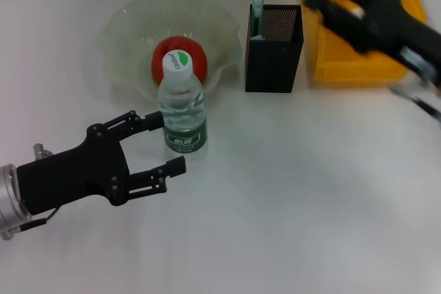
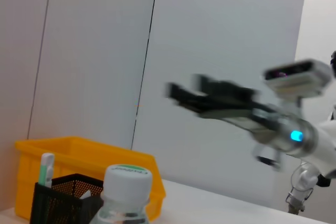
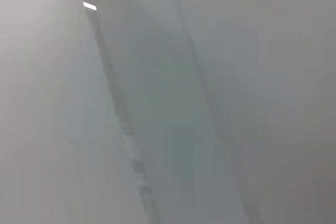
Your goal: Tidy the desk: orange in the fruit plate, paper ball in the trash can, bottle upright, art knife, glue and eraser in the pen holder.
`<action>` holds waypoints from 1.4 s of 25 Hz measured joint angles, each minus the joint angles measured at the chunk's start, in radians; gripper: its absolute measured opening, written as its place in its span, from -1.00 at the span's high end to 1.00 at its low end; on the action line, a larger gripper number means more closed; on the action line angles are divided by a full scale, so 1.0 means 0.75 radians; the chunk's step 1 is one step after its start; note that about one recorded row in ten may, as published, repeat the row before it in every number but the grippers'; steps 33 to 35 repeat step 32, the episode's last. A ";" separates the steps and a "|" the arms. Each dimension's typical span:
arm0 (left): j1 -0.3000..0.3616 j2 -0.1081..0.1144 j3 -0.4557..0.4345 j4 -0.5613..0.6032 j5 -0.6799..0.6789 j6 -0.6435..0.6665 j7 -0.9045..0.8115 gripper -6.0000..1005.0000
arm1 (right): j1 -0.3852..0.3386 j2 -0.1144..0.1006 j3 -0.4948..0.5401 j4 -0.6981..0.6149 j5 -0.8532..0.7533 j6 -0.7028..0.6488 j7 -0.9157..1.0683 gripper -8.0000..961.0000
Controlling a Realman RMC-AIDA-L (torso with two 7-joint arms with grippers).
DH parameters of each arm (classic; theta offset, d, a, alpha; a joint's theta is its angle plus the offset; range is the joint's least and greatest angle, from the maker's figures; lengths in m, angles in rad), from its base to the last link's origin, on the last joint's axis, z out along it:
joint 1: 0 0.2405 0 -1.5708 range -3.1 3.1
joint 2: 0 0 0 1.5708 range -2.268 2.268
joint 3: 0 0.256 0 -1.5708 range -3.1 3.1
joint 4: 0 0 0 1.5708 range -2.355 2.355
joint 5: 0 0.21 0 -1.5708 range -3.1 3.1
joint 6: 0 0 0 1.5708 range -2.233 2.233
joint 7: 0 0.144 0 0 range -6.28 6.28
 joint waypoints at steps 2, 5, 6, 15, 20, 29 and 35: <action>0.001 0.003 -0.001 0.000 0.002 0.009 -0.002 -0.69 | -0.062 -0.032 0.000 -0.009 -0.076 -0.169 -0.009 -0.27; 0.002 0.017 0.000 0.000 0.007 0.051 -0.005 -0.69 | -0.126 -0.074 0.010 -0.023 -0.193 -0.311 -0.001 -0.27; 0.002 0.025 0.001 0.000 0.007 0.080 -0.007 -0.69 | -0.142 -0.085 0.019 -0.023 -0.234 -0.342 0.008 -0.27; 0.008 0.029 0.010 0.000 0.026 0.109 -0.012 -0.69 | -0.184 -0.080 0.091 -0.015 -0.536 -0.396 -0.041 -0.27; 0.021 0.039 0.011 0.004 0.064 0.129 -0.035 -0.69 | -0.172 -0.078 0.091 -0.019 -0.632 -0.419 -0.043 -0.27; 0.036 0.063 0.006 0.002 0.081 0.171 -0.059 -0.69 | -0.133 -0.063 0.091 -0.020 -0.638 -0.405 -0.015 -0.27; 0.036 0.063 0.003 0.002 0.081 0.175 -0.060 -0.69 | -0.123 -0.063 0.090 -0.020 -0.639 -0.399 -0.013 -0.27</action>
